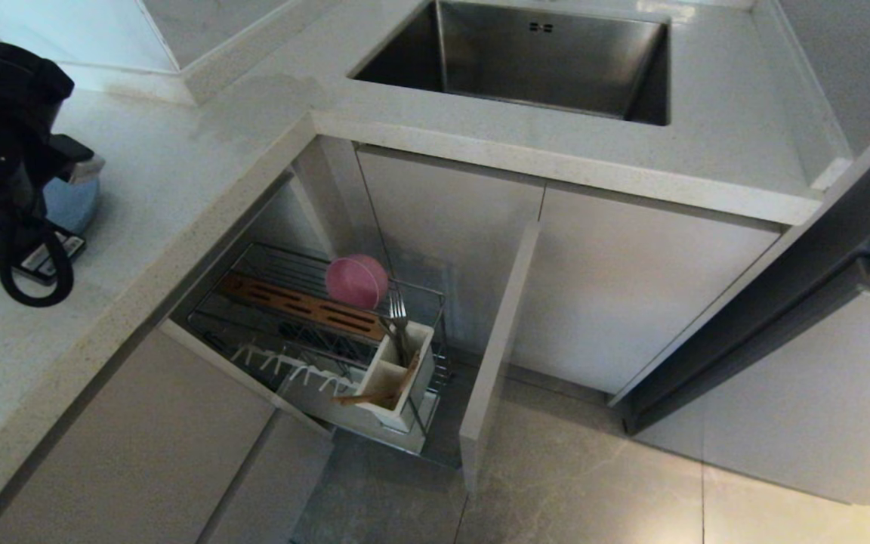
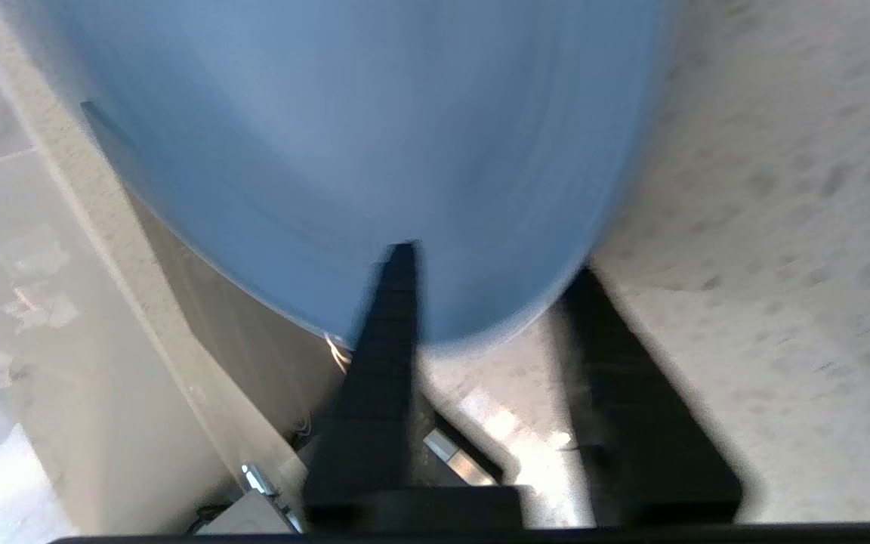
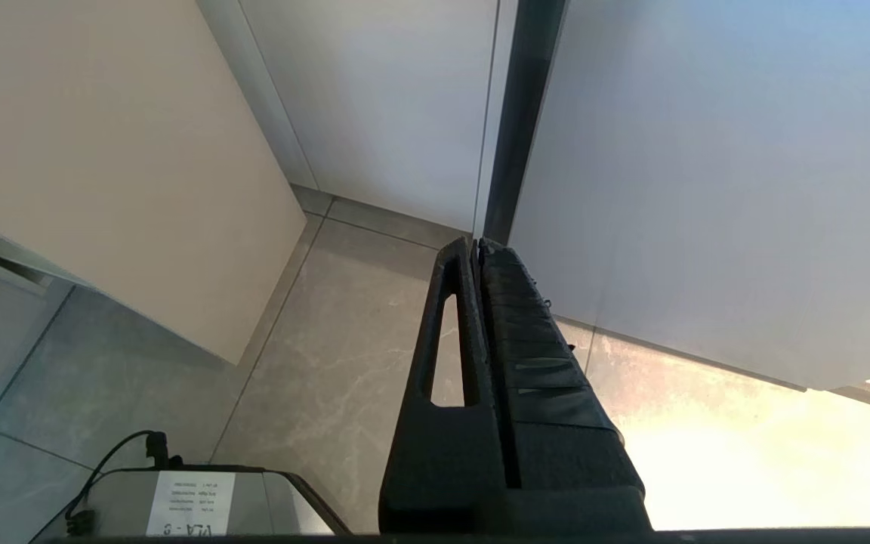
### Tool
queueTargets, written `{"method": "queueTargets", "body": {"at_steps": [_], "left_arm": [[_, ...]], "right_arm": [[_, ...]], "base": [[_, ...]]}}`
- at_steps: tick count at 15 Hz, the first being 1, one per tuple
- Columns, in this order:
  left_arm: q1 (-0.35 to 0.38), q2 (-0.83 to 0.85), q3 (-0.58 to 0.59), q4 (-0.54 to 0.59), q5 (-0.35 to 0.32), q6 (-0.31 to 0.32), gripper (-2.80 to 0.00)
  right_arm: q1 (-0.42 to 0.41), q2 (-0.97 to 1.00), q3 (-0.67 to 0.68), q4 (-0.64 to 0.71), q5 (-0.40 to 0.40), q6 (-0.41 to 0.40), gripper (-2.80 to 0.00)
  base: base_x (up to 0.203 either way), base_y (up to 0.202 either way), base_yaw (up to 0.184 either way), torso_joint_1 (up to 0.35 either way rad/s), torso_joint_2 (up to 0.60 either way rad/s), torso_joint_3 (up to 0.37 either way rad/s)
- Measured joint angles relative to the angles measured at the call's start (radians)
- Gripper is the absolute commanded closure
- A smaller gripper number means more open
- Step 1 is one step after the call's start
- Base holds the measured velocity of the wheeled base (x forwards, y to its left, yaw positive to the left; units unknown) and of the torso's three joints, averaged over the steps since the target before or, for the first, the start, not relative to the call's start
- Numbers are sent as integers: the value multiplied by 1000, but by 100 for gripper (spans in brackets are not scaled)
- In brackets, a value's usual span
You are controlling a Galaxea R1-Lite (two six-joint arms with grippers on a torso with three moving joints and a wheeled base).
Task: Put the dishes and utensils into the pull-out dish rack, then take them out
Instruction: Take the plate out of the cupboard
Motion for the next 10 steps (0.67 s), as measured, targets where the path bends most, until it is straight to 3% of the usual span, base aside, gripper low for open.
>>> {"method": "queueTargets", "body": {"at_steps": [10], "left_arm": [[-13, -74, 2, -79, -34, -11, -280]], "right_arm": [[0, 0, 0, 0, 0, 0, 0]], "base": [[0, 0, 0, 0, 0, 0]]}}
